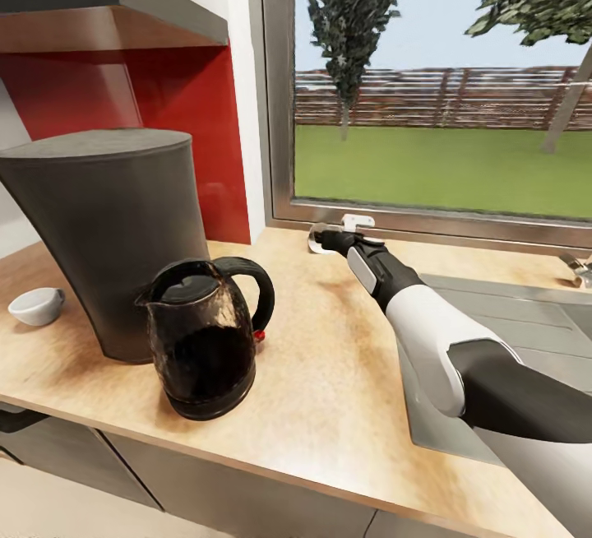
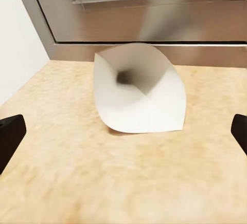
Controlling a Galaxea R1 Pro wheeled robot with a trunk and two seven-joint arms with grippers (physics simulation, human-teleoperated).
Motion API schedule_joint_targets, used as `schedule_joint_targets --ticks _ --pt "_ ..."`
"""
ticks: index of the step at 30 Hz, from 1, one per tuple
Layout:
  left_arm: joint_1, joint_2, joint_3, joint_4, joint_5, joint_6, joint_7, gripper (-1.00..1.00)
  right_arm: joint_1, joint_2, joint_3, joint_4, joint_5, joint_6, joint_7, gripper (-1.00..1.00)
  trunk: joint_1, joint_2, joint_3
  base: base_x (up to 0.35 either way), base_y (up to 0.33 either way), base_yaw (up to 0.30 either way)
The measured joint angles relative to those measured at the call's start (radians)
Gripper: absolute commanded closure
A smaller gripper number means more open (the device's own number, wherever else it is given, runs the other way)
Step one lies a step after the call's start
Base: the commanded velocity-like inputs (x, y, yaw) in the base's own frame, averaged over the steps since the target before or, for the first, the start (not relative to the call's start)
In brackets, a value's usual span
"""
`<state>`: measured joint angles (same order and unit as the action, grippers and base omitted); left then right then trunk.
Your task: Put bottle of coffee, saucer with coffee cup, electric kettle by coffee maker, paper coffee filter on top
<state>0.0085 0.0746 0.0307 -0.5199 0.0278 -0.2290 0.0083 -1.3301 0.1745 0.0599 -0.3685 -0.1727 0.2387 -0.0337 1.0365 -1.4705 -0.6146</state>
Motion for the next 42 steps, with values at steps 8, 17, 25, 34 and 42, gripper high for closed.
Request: schedule_joint_targets --ticks 8,17,25,34,42 --pt "0.0 0.0 0.0 0.0 0.0 0.0 0.0 -1.0 0.002 0.0 0.002 -0.001 -0.001 0.002 0.023 -1.0 0.0 0.0 -0.001 0.0 0.0 0.0" --pt "0.0 0.0 0.0 -0.001 0.0 0.0 0.0 -1.0 0.002 0.0 0.002 -0.002 0.0 -0.001 0.067 -1.0 0.0 0.0 -0.001 0.0 0.0 0.0" --pt "0.0 0.0 0.0 -0.001 0.0 0.0 0.0 -1.0 0.002 0.0 0.001 -0.002 0.001 -0.002 0.07 -1.0 0.0 0.0 -0.001 0.0 0.0 0.0" --pt "0.0 0.0 0.0 -0.001 0.0 0.0 0.0 -1.0 0.003 0.0 0.001 -0.002 0.0 -0.001 0.07 -1.0 0.0 0.0 -0.001 0.0 0.0 0.0" --pt "0.0 0.0 0.0 -0.002 0.0 0.0 0.0 -1.0 0.004 0.0 0.001 -0.002 0.001 -0.001 0.071 -1.0 0.0 0.0 -0.002 0.0 0.0 0.0"
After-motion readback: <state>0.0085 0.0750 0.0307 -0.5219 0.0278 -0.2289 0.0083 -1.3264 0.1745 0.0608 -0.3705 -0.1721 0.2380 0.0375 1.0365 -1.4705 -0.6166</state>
